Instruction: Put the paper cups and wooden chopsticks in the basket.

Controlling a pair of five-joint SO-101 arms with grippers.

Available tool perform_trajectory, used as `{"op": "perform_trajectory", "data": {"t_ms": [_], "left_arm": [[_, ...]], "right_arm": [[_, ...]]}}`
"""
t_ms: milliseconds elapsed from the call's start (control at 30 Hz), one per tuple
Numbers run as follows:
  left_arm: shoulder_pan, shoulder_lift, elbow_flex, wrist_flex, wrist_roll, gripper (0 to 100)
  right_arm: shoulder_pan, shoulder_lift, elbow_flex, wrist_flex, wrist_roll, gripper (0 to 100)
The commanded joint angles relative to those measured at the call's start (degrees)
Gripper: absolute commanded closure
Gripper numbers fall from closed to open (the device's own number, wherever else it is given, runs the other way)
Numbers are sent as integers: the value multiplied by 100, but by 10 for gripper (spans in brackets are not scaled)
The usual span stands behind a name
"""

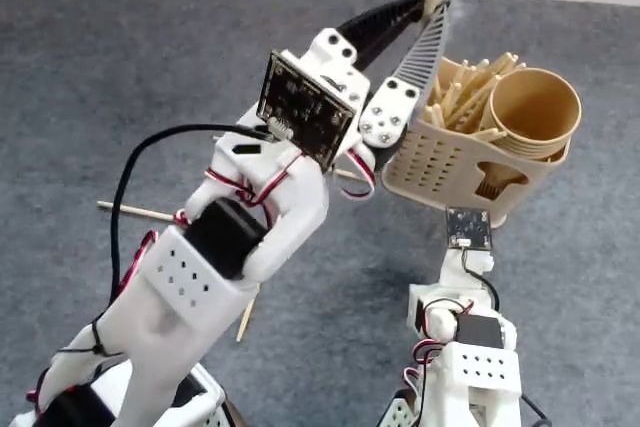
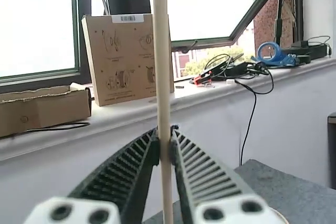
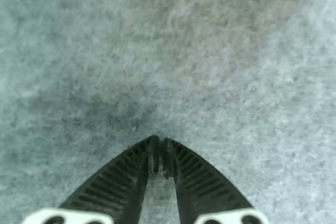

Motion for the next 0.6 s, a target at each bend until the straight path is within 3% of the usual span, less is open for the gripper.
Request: {"op": "perform_trajectory", "data": {"t_ms": [0,233,567], "left_arm": [[75,444,-66,-519,53,995],[57,1622,-488,-1090,53,994],[66,2888,-857,-1125,62,988]], "right_arm": [[22,-4,31,-154,9,957],[22,-4,40,-154,9,957],[22,-4,40,-154,396,957]]}}
